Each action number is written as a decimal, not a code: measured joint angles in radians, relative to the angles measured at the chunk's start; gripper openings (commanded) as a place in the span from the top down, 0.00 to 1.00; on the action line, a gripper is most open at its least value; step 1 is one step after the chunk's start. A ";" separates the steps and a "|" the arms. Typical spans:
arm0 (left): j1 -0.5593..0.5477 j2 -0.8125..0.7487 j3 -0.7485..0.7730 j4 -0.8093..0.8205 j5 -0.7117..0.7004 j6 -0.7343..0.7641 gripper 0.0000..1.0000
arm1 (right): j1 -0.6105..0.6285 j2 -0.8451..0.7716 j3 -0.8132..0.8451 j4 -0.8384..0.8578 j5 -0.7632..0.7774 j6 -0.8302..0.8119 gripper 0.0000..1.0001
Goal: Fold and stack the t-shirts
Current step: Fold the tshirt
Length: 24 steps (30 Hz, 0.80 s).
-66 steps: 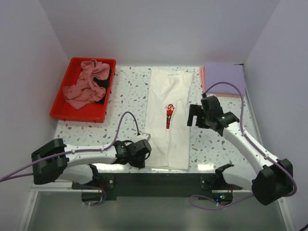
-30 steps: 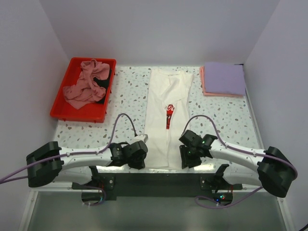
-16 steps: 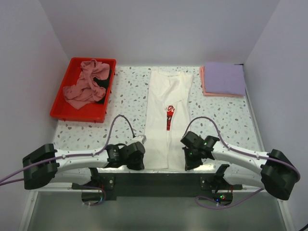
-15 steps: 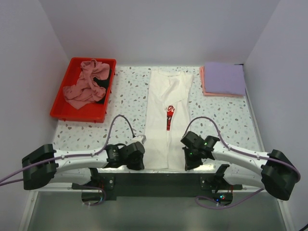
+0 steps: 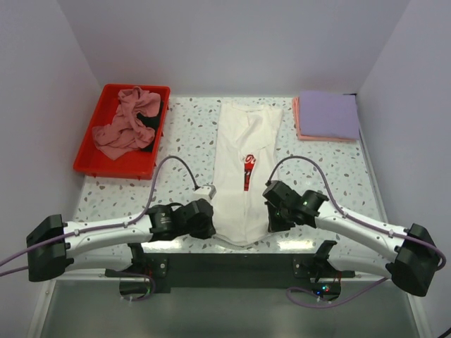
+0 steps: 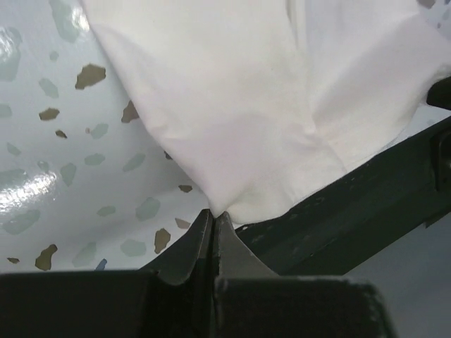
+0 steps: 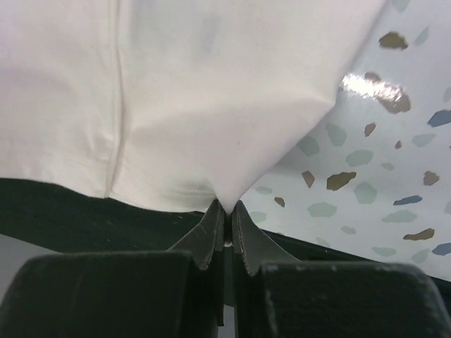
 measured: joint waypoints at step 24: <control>0.403 0.321 0.401 0.171 -0.066 0.354 1.00 | -0.291 0.249 0.333 0.213 0.196 -0.207 1.00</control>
